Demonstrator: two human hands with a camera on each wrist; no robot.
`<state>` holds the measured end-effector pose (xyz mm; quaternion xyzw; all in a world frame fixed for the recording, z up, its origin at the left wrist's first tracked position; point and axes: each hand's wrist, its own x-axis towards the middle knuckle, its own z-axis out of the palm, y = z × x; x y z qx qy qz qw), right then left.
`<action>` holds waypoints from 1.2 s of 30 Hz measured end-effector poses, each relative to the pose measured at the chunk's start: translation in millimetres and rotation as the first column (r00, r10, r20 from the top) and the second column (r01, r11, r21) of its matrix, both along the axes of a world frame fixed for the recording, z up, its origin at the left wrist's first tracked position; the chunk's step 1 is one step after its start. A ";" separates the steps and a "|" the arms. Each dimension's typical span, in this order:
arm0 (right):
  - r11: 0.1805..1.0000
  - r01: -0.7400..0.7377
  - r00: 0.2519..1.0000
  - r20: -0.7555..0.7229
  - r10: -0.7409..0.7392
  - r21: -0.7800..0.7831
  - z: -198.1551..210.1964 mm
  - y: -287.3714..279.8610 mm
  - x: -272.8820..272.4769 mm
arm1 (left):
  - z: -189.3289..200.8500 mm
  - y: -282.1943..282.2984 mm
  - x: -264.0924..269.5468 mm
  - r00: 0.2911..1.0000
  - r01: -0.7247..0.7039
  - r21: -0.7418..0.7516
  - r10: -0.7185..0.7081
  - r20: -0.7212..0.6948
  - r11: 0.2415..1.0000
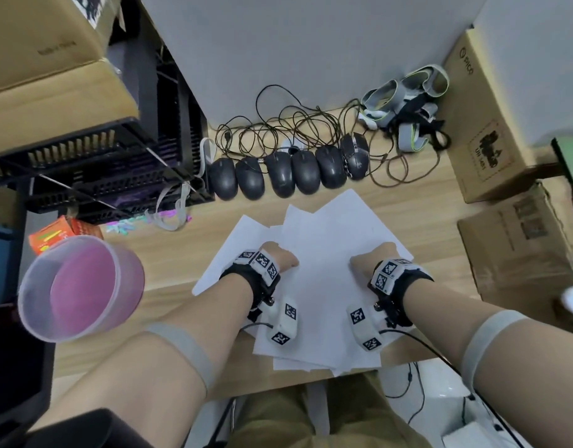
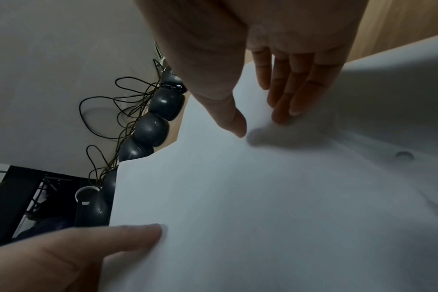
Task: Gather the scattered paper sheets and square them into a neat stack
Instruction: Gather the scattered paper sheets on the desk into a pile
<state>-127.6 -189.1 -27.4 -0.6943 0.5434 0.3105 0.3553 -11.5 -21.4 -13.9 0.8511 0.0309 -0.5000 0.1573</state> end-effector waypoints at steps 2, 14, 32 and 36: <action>1.000 0.000 1.000 0.019 0.000 -0.014 -2.9 -1.2 -3.4 | -4.7 3.7 2.5 1.000 0.024 -0.037 -0.024 0.020 0.999; 0.965 -0.128 0.981 0.114 0.156 -0.227 -9.2 10.9 10.8 | -16.5 135.7 13.5 0.963 -0.268 0.158 0.260 0.066 0.950; 0.967 -0.186 0.947 0.232 0.224 -0.177 -50.0 10.5 7.0 | -38.7 116.8 -0.4 0.608 -0.667 -0.307 0.734 0.302 0.679; 0.971 -0.142 0.905 0.373 0.207 -0.195 -42.7 -10.3 9.9 | -36.5 125.7 12.7 0.711 -0.572 -0.326 0.653 0.261 0.752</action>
